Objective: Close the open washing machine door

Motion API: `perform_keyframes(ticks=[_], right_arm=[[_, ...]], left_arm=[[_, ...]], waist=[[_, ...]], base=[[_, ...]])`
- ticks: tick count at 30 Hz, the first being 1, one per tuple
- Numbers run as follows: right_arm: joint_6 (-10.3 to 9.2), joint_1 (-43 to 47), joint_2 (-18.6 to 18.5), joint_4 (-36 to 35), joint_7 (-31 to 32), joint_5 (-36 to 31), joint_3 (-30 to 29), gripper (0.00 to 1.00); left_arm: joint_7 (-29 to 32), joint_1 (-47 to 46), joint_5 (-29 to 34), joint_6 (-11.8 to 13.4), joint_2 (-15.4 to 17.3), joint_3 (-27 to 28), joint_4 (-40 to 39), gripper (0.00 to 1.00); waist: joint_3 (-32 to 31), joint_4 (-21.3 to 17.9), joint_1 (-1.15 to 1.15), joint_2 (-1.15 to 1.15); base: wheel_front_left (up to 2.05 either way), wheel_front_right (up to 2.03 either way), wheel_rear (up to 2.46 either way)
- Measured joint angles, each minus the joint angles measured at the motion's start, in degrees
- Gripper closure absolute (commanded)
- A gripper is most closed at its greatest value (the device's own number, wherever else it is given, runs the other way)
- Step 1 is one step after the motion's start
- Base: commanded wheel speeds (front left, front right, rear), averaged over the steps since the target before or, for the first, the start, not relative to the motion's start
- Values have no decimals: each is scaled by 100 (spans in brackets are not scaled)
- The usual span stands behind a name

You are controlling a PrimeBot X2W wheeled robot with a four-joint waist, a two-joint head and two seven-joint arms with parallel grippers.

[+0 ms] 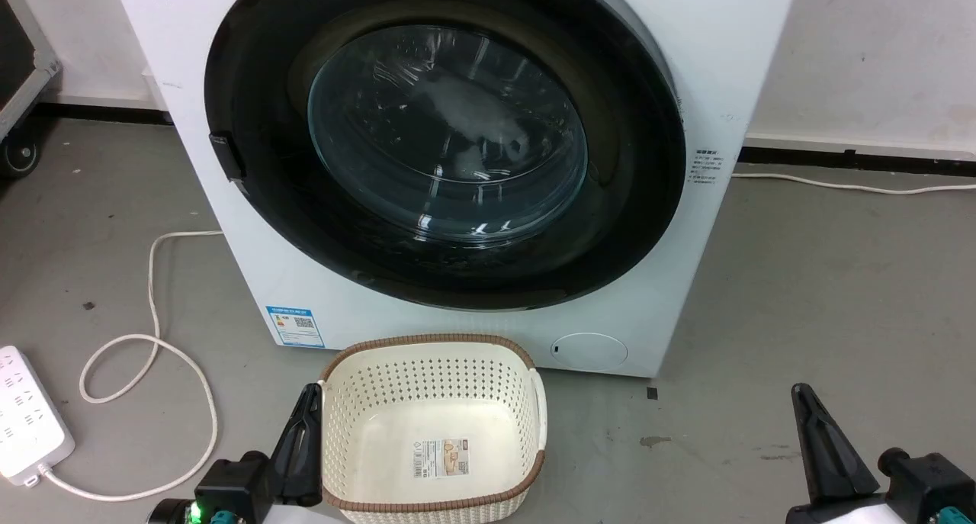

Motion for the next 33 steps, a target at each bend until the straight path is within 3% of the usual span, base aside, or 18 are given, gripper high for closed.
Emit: perform_keyframes(ticks=[33], right_arm=[[0,-72,1,-91,371,-99,134,100]], left_arm=[[379,-40,162,81,-2,75,-126,100]], waist=[[42,-36,0,0]], base=[[0,0,0]])
